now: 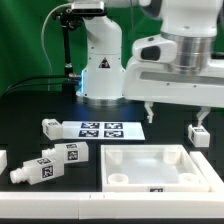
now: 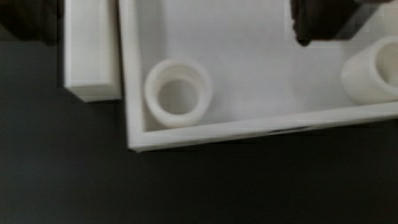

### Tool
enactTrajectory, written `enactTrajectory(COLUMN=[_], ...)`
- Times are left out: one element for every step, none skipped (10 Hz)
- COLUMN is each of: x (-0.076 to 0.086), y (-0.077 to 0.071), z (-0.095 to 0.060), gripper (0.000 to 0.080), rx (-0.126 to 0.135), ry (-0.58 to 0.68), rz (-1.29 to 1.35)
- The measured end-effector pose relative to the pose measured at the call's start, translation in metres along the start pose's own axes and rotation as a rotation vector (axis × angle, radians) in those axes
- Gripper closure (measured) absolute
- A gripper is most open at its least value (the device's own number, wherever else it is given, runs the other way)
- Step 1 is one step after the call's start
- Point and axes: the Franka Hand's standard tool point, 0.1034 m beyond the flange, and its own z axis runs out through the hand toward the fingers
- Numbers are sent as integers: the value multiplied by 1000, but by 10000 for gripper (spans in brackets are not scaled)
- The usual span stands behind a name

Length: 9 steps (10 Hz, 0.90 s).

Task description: Assemble one leg

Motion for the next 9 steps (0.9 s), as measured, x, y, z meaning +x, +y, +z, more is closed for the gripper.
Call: enactTrajectory(x=[0,0,0,-3,-22,-45,-52,-52,-53], y=[2,0,0,-3,-17,-34,-47,-53,-51], z=[1,1,1,2,10,18,20,16,18], gripper=[151,151,151,151,151,151,151,151,151], rx=[1,1,2,4,11,38,51,51,49], ry=[-1,-1,-2,1,-5,-48,-77,-72,-89], rz=[6,4,4,23,57,83,91,102,91])
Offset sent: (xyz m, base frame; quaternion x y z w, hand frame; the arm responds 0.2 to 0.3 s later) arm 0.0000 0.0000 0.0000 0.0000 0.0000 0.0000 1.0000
